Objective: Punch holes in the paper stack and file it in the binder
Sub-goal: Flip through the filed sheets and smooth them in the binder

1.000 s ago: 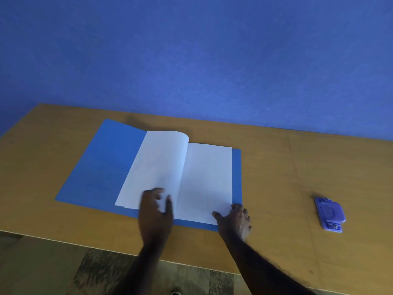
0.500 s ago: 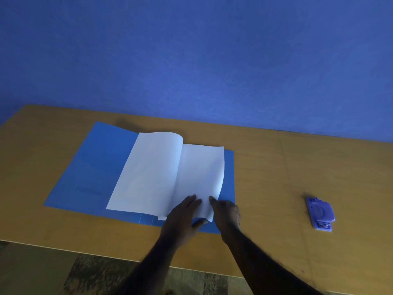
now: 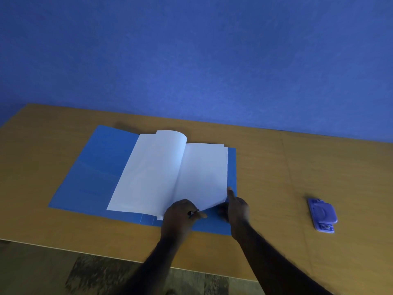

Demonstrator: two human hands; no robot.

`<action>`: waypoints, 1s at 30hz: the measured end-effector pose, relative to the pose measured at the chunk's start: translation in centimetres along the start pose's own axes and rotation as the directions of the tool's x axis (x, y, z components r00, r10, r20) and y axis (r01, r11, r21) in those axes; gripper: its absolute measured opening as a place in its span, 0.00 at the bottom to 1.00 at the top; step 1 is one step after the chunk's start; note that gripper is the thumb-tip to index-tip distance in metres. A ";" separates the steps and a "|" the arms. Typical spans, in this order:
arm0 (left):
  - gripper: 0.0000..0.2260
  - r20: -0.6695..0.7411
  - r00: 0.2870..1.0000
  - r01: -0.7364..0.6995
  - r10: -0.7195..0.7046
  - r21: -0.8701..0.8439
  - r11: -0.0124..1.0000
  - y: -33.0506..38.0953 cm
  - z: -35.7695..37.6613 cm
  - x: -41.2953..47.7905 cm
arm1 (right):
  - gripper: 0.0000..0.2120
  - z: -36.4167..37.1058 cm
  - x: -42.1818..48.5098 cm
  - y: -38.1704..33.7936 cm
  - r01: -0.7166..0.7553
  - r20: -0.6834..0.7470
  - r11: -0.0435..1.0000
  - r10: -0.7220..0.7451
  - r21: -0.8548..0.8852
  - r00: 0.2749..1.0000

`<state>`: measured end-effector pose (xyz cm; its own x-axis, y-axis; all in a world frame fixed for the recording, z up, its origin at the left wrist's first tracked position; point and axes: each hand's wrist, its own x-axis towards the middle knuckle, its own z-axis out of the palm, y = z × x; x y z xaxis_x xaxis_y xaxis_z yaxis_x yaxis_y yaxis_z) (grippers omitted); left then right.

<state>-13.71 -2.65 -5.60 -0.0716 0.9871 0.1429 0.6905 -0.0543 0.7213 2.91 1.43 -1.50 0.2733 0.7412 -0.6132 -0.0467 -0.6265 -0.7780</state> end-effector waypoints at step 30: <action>0.17 -0.425 0.423 0.362 -0.800 -0.730 0.579 -2.0 -6.5 -1.1 | 0.15 0.1 0.6 -0.1 0.112 0.104 0.983 -0.097 -0.142 0.990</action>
<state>-19.74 -4.65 -2.81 -0.8890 0.3969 -0.2284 -0.1514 0.2162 0.9646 2.98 1.96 -1.84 0.1748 0.8198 -0.5454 0.1214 -0.5676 -0.8143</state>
